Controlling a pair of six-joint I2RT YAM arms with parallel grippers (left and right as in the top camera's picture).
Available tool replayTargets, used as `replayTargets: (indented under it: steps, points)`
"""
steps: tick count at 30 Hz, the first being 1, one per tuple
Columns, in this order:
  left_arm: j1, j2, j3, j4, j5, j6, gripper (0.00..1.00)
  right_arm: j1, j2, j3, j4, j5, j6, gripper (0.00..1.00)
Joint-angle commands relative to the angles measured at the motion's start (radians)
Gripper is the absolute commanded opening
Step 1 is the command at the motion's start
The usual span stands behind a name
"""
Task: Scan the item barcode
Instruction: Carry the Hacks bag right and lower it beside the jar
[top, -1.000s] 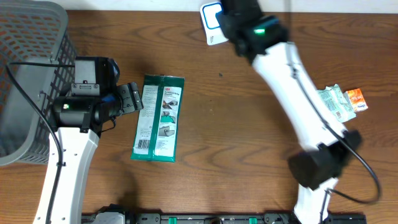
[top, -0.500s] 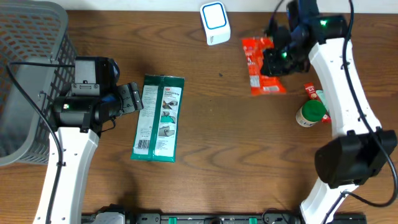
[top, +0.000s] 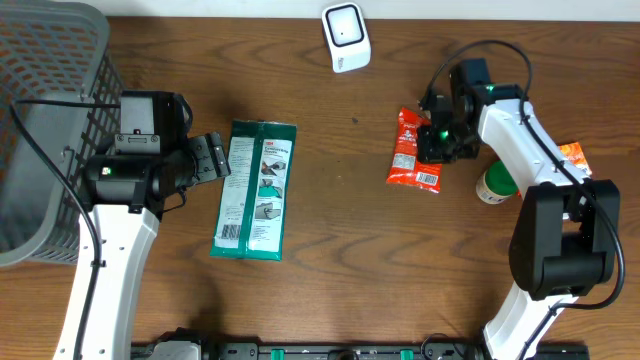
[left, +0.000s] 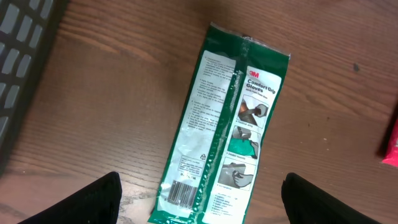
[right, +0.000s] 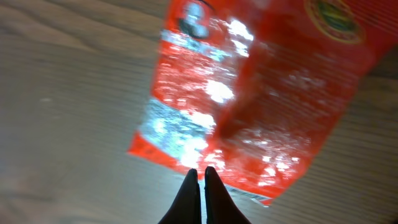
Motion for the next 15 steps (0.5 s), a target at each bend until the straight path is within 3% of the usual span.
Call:
replayTargets:
  steps: [1,8,15]
  points:
    - [-0.002,0.002,0.01,-0.003,-0.009,0.01,0.83,-0.002,0.0,-0.01,0.021,0.072,0.005,0.02]
    - [-0.002,0.002,0.01,-0.003,-0.009,0.01,0.83,0.01,-0.003,0.034,0.044,-0.134,0.018,0.2]
    - [-0.002,0.002,0.01,-0.003,-0.008,0.01,0.83,0.063,0.031,0.032,0.15,-0.017,0.08,0.24]
